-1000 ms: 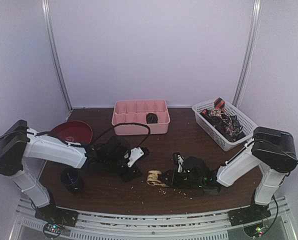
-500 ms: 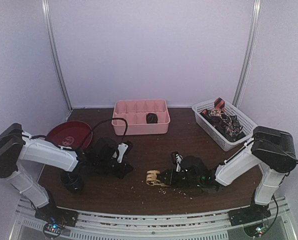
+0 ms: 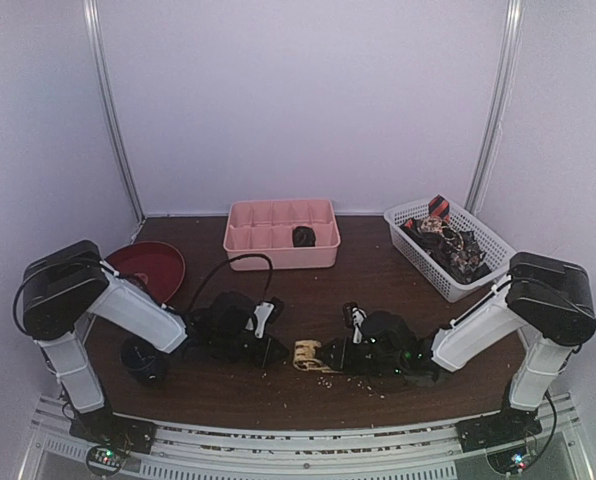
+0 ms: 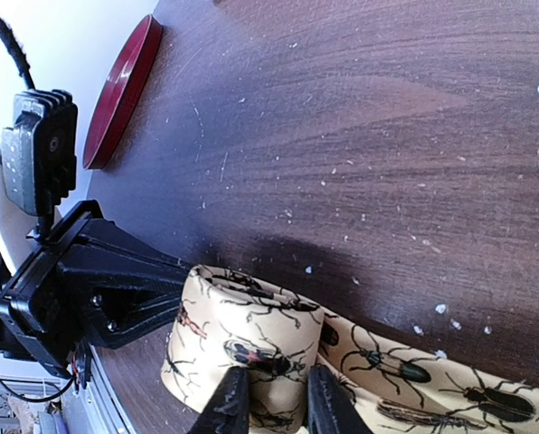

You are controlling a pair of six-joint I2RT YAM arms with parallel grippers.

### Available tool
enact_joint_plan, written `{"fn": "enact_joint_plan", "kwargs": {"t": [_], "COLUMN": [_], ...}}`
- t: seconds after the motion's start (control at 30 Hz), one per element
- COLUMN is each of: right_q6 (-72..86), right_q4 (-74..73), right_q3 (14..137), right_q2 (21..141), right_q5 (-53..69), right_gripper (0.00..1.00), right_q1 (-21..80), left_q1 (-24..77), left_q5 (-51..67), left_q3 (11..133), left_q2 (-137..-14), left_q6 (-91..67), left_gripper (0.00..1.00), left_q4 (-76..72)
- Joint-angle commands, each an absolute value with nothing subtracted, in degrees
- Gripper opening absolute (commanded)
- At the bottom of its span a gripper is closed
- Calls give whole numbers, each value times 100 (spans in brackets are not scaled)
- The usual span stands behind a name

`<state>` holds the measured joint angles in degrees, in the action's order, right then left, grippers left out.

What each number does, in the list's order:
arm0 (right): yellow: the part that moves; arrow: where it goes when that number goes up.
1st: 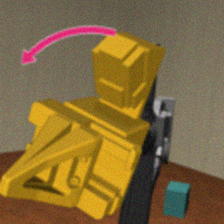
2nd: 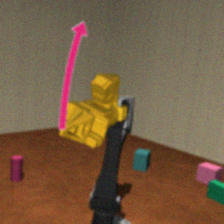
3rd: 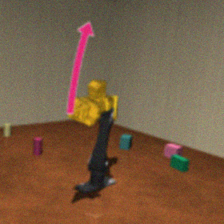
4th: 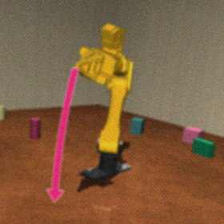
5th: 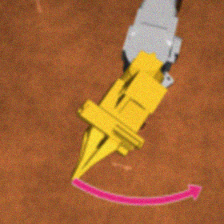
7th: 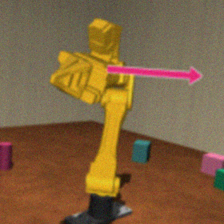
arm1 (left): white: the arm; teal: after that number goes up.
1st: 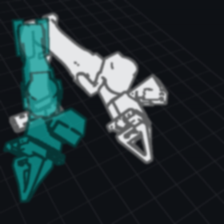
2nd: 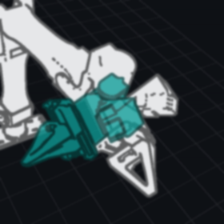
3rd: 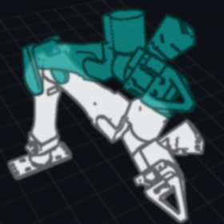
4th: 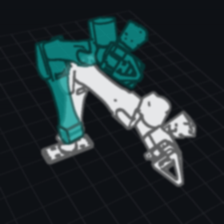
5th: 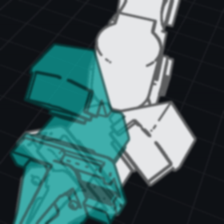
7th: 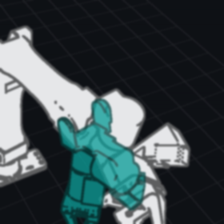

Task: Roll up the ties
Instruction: Roll the tie at the center of the board.

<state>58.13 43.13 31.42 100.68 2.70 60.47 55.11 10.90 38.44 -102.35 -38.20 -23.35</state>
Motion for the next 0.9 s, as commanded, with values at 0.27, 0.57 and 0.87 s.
{"fn": "enact_joint_plan", "kwargs": {"t": [0.27,0.57,0.87], "right_q6": [5549,5390,5302], "right_q4": [3773,3599,3368], "right_q3": [3128,3257,3245], "right_q2": [9829,9797,9653], "right_q5": [75,152,82], "right_gripper": [23,23,23], "right_q1": [6073,6069,6065], "left_q1": [5716,5807,6013], "left_q5": [1492,1236,915], "left_q3": [3910,4183,4553], "left_q2": [-10438,-10366,-10347], "left_q6": [-4164,-3979,-3686], "left_gripper": [0,0,0], "left_q4": [-2928,-2526,-1977]}}
